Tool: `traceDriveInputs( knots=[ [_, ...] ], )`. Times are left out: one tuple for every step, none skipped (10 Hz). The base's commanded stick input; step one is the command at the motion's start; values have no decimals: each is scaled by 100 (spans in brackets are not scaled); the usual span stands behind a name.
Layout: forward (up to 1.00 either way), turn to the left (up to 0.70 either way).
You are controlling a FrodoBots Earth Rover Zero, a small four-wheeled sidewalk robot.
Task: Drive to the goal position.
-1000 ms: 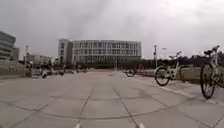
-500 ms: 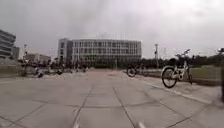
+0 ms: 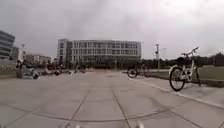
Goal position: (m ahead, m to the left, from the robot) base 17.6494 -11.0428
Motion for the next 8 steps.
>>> traceDriveInputs(
  knots=[
    [85,0],
    [85,0],
    [85,0],
    [85,0],
    [85,0],
    [85,0],
    [85,0],
    [85,0]
  ],
)
